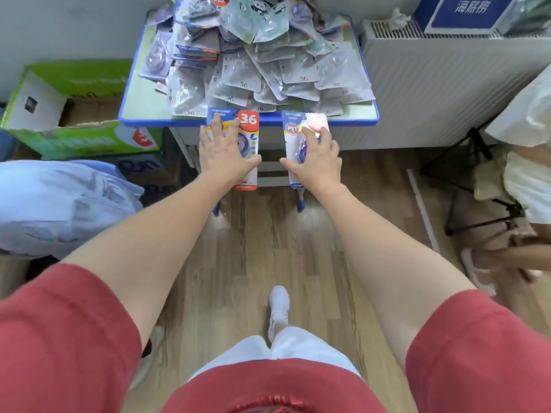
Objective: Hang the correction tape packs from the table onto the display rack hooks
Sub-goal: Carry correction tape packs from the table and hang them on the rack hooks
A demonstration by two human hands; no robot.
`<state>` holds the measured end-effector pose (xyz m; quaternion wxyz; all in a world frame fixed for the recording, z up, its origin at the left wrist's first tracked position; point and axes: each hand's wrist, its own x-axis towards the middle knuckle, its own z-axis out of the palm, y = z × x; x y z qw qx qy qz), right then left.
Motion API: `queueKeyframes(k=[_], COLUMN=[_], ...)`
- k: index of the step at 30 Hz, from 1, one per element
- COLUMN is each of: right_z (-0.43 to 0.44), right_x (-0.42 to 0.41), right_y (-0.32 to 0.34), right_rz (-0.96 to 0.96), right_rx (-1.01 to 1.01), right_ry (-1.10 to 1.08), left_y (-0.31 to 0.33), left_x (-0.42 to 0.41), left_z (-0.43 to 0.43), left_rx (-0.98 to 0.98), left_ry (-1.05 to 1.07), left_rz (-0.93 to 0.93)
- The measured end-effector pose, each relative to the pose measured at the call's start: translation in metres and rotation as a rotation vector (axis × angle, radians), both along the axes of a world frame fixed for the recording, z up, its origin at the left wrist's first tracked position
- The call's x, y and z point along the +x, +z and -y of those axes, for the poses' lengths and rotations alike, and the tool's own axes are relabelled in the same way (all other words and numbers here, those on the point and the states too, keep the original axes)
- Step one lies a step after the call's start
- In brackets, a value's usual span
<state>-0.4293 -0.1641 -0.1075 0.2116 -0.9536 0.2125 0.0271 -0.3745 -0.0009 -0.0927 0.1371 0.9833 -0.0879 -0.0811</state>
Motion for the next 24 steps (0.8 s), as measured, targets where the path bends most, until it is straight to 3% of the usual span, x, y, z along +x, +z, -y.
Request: queueKeyframes(k=[12, 24], right_z=[-0.076, -0.083], right_x=[-0.201, -0.408], right_y=[-0.023, -0.039], right_rz=[-0.069, -0.076], right_rx=[-0.026, -0.002], right_ry=[-0.140, -0.294], left_y=[-0.015, -0.027], left_x=[-0.180, -0.359], left_z=[-0.078, -0.055], left_rx=[0.001, 0.003], left_ry=[-0.087, -0.261], left_rz=[-0.027, -0.027])
